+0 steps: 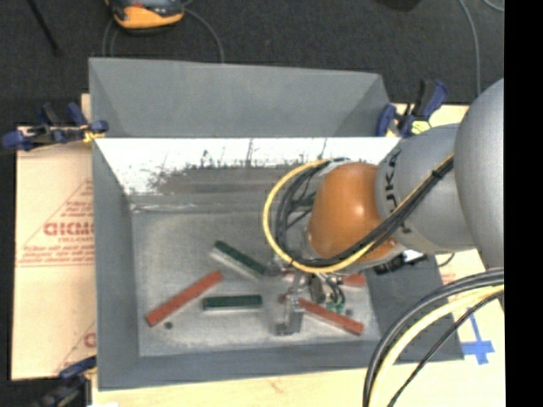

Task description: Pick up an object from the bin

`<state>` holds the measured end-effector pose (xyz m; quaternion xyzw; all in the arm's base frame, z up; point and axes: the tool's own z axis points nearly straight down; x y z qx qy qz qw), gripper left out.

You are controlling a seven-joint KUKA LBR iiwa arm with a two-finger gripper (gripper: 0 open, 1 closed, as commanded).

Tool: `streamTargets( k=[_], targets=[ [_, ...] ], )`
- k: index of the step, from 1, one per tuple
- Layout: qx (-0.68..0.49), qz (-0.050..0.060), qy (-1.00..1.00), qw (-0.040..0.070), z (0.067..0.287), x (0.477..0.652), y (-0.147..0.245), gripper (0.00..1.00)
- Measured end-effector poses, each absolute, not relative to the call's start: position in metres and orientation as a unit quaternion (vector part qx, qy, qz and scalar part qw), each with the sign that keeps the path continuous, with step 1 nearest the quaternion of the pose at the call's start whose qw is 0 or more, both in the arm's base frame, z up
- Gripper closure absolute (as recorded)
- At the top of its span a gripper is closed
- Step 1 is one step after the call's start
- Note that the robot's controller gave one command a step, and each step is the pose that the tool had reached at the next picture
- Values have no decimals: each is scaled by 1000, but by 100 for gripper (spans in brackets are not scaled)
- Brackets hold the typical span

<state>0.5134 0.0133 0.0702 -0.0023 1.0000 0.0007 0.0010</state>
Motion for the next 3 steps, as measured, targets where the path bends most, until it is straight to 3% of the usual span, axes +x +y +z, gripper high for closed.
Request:
streamTargets(
  k=[1, 2, 3],
  targets=[
    [26, 1, 1000, 2, 76, 506, 105, 100],
    [26, 1, 1000, 2, 76, 506, 105, 100],
    [26, 0, 1000, 2, 217, 528, 69, 100]
  ],
)
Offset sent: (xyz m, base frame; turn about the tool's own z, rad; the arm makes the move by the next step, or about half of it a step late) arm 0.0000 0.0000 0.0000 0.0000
